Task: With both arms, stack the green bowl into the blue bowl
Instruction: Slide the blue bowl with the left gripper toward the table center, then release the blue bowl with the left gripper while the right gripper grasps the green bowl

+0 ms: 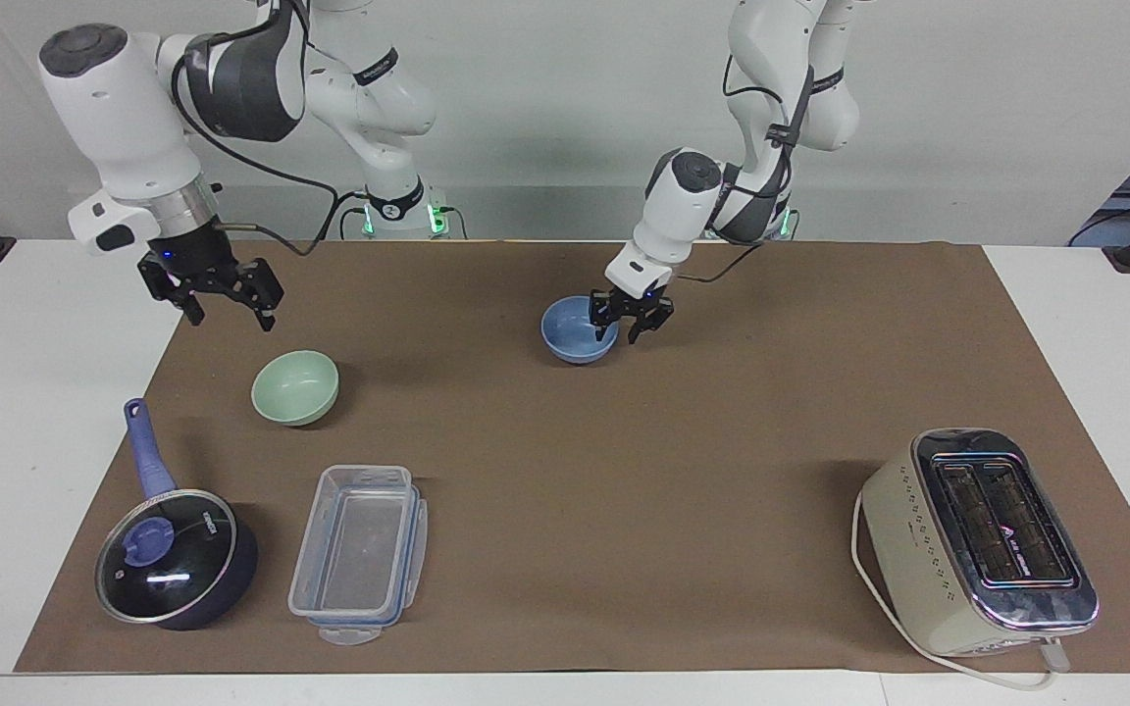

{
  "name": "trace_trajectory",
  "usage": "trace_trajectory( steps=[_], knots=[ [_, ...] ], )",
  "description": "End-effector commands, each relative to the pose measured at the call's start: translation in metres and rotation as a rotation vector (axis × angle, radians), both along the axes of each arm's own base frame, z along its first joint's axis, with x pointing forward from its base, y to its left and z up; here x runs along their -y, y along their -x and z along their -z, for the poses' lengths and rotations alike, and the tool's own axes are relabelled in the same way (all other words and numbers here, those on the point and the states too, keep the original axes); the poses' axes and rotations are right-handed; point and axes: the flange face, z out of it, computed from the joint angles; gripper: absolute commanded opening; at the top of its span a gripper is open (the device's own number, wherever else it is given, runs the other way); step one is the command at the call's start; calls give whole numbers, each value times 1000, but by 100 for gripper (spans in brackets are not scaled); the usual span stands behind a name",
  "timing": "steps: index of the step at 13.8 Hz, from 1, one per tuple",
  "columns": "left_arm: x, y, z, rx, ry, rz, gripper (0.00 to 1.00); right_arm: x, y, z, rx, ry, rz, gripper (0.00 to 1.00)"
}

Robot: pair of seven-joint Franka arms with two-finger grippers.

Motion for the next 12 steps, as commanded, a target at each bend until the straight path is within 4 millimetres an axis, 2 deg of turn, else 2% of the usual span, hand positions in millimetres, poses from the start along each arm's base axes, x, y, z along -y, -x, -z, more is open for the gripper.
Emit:
trace_trajectory(
  steps=[1,2,3,5,7,8,10,12],
  knots=[
    [-42,-48,-32,-11,-41,5,100,19,11,53,-10,-8,7,100],
    [-62,-67,-48,-21,-44,12,100,30,13,83,-20,-13,3,100],
    [-83,-83,-65,-38,-48,12,100,37,17,104,-15,-12,-12,100],
    [-129,-109,-102,-45,-85,33,100,39,24,134,-25,-15,-15,100],
    [-175,-127,-142,-65,-97,65,100,55,30,174,-59,-31,7,100],
    [-198,-133,-159,-79,-99,88,100,58,32,184,-55,-32,9,100],
    [-238,-139,-188,-92,-124,116,100,58,33,190,-52,-31,6,100],
    [-253,-138,-217,-97,-225,180,100,57,34,193,-59,-33,6,100]
  ],
)
